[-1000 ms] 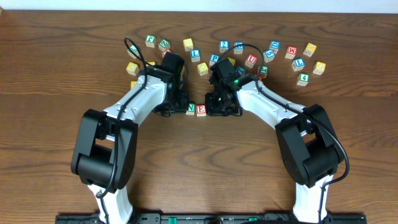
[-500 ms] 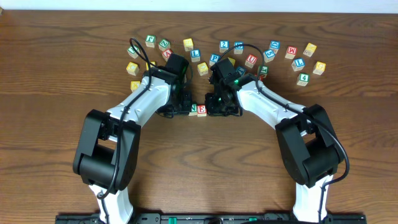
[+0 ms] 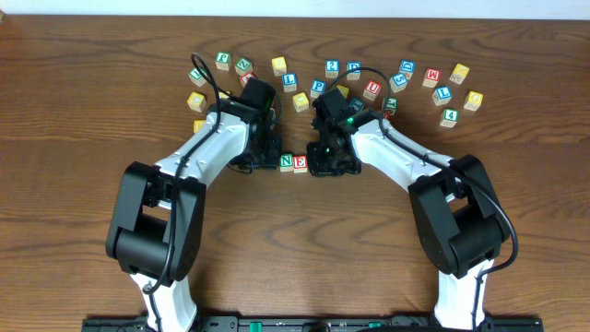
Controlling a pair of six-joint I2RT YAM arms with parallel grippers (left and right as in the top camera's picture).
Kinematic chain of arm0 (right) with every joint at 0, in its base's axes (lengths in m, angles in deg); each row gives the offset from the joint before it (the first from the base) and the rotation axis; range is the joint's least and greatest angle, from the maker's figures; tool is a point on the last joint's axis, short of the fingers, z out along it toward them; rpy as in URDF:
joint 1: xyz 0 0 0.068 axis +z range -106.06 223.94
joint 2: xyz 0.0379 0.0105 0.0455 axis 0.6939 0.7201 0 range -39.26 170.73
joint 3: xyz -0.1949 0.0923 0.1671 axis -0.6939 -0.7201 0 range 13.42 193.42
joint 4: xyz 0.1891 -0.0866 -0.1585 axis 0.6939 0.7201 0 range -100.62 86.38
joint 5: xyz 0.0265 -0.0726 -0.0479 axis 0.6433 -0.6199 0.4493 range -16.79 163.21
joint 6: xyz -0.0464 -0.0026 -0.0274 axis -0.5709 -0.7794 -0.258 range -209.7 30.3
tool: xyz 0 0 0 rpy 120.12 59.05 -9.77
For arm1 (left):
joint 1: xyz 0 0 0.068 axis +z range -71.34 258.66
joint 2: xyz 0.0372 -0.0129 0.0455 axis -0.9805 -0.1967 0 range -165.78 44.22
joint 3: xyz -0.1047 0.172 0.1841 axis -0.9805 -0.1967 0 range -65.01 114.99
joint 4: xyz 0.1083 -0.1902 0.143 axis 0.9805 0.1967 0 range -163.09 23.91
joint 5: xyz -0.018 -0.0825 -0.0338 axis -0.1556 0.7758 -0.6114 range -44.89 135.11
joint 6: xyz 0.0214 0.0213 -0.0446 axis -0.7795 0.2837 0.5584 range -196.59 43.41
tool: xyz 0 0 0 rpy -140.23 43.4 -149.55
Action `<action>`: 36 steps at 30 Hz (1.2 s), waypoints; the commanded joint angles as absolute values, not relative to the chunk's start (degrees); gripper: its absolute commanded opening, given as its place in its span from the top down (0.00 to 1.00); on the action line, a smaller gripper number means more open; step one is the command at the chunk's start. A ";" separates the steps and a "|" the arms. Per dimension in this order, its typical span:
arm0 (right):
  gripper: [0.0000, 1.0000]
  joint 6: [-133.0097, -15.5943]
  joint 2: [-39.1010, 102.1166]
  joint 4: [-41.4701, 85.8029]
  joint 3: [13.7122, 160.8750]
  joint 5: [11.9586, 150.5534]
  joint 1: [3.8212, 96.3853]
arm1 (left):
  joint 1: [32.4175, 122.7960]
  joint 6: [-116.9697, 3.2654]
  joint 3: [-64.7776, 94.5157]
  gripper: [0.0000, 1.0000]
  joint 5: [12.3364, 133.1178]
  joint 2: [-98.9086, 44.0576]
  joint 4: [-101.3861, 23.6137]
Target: Spell out NEURIPS
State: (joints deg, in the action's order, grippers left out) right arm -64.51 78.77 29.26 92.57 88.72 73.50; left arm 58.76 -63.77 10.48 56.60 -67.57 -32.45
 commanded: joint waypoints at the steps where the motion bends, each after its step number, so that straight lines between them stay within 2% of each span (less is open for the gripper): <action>1: 0.88 -66.63 77.94 32.41 93.62 88.17 73.72 | 59.24 -65.67 9.95 0.64 56.25 -68.20 -32.23; 6: 0.98 -67.96 77.96 35.14 93.62 89.99 75.14 | 59.24 -65.65 9.95 0.64 56.25 -68.20 -32.27; 36: 0.99 -69.17 77.96 26.18 93.62 90.34 77.44 | 59.24 -65.63 9.95 0.64 56.25 -68.20 -32.45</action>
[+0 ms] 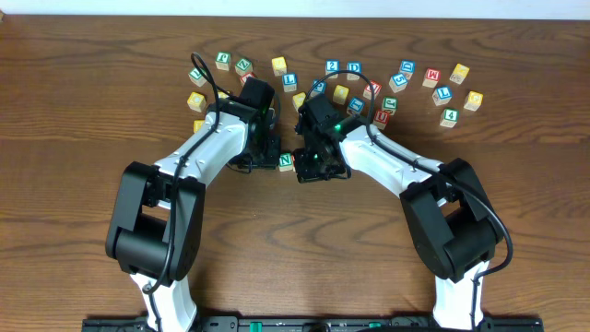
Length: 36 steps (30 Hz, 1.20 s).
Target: Spell out NEURIPS
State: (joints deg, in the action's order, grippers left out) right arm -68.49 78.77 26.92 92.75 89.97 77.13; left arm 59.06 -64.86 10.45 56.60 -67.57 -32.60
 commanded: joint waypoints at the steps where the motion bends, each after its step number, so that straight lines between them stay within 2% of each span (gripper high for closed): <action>1: 0.99 -69.14 77.96 25.91 93.62 90.36 77.44 | 59.24 -65.63 9.95 0.64 56.25 -68.20 -32.45; 26: 0.99 -69.14 77.96 20.71 93.62 90.34 77.81 | 59.24 -65.63 9.95 0.64 56.25 -68.20 -32.43; 36: 0.99 -70.61 75.87 22.85 94.45 93.07 76.91 | 59.24 -65.61 9.95 0.64 56.25 -68.20 -32.43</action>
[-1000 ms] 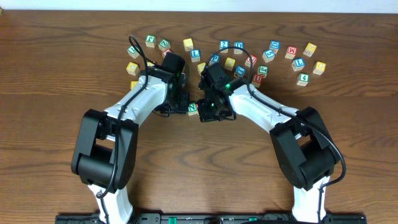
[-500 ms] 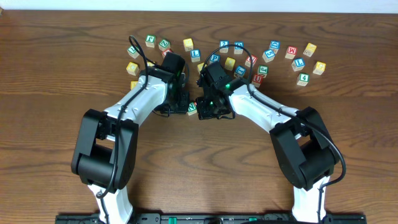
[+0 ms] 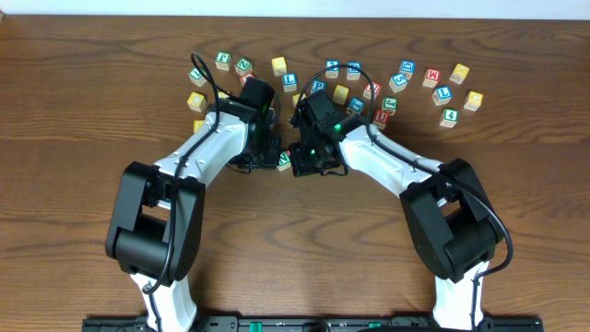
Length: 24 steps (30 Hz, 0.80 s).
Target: Spell out NEURIPS
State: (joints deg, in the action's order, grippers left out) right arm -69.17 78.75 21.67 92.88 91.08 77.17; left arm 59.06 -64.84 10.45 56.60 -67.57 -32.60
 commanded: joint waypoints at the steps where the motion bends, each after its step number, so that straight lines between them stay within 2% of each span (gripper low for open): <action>1: 0.99 -71.00 74.93 23.45 94.65 93.07 76.47 | 59.24 -65.56 9.95 0.64 56.27 -68.20 -32.43; 6: 0.98 -71.11 71.63 24.08 94.80 91.06 73.70 | 59.24 -64.01 9.95 0.64 56.29 -68.20 -32.45; 11: 0.98 -71.11 72.59 22.20 94.74 88.09 71.32 | 59.26 -56.64 9.95 0.64 56.27 -68.20 -32.45; 15: 0.98 -71.11 75.34 17.70 94.74 87.71 71.49 | 59.24 -50.68 9.95 0.64 56.27 -68.20 -32.56; 24: 0.98 -69.84 78.95 15.38 94.74 87.71 72.93 | 59.24 -47.73 9.95 0.64 56.27 -68.22 -35.27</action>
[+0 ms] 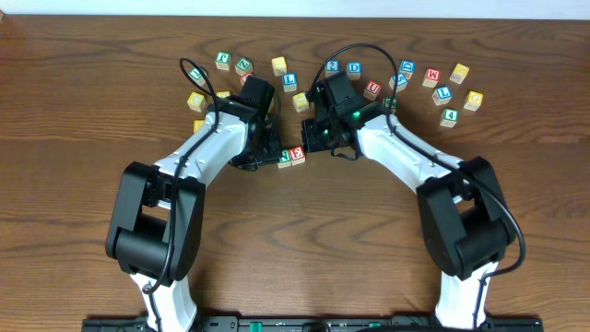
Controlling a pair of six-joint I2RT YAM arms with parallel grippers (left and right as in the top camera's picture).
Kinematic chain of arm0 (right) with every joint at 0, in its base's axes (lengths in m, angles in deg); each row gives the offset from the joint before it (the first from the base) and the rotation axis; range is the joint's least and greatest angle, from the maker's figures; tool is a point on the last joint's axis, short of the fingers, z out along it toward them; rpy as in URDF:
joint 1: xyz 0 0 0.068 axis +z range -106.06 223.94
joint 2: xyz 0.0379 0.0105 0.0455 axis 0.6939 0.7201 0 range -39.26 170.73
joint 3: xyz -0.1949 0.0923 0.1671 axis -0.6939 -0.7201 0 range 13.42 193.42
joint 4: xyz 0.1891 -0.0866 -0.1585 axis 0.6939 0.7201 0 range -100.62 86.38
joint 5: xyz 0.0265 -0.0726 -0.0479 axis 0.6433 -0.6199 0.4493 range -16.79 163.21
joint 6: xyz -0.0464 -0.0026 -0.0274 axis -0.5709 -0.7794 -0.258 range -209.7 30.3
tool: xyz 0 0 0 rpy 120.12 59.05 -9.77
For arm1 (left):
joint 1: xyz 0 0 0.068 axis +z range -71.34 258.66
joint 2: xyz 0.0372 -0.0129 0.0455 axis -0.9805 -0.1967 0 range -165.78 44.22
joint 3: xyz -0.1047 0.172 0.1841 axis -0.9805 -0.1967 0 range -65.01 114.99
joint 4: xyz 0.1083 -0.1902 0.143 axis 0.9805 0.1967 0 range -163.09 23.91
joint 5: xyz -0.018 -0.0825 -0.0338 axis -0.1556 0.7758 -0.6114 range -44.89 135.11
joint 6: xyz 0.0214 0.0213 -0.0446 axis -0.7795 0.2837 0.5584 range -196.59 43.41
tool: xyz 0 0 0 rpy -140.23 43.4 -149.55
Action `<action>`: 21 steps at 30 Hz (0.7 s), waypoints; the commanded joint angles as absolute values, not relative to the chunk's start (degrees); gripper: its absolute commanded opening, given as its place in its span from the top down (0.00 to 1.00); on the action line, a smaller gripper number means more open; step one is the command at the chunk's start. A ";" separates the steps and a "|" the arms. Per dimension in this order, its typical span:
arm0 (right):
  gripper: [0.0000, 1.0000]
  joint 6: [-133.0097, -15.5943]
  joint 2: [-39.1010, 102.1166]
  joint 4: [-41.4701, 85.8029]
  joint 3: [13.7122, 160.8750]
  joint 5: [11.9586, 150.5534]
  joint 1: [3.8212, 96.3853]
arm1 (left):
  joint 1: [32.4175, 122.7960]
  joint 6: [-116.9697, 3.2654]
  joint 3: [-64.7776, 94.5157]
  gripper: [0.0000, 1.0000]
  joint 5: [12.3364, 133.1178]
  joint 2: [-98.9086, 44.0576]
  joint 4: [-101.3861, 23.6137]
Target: Spell out NEURIPS
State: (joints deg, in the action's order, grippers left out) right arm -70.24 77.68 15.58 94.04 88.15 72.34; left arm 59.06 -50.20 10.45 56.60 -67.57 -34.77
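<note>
Two letter blocks stand side by side in the middle of the table: a green N block and a red E block, the E slightly tilted. My left gripper sits right against the N block's left side, its fingers hidden under the wrist. Up and to the right of the E block, my right gripper is clear of it, with nothing seen in it. The other letter blocks lie scattered along the back.
Loose blocks spread in a band behind both arms, from a yellow block at the left to a yellow block at the right. A black cable arches over the right arm.
My right gripper was down over the spot just right of the N block. It now sits further back and right, and the E block shows again beside the N. The left arm has not moved.
N and E stood side by side with my right gripper just right of them. Then the right gripper covered the E, leaving only the N showing, and stayed there. Now it has drawn back and the E stands against the N, slightly turned.
</note>
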 commanded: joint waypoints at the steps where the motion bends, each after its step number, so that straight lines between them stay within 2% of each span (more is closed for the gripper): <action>1: 0.98 -69.78 79.19 15.31 94.74 87.69 72.93 | 59.24 -47.73 9.95 0.64 56.27 -68.24 -35.53; 21: 0.99 -64.44 79.91 19.01 94.74 87.30 75.25 | 59.19 -48.27 9.95 0.64 56.25 -68.29 -36.10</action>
